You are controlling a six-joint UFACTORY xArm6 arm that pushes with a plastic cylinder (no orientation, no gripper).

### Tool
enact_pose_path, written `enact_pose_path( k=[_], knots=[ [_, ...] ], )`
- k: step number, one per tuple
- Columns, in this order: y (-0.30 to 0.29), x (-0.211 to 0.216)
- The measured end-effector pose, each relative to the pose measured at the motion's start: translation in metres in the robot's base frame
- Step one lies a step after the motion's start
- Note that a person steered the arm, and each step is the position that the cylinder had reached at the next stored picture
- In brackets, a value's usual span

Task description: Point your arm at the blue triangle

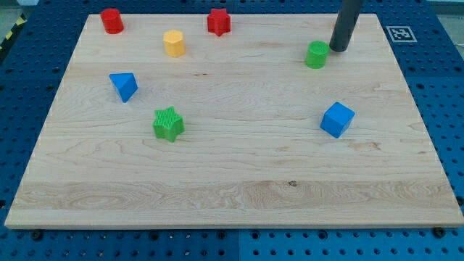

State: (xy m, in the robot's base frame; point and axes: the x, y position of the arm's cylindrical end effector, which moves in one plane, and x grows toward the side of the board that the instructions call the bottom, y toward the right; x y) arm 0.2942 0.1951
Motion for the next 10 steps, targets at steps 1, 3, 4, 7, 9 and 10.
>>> enact_pose_path(
  k=[1,3,4,7,9,10],
  knots=[
    [0.001,0.001],
    [-0.007,0.08],
    [-0.089,0.089],
    [-0.339,0.089],
    [-0.339,0.111],
    [-0.339,0.12]
  ],
)
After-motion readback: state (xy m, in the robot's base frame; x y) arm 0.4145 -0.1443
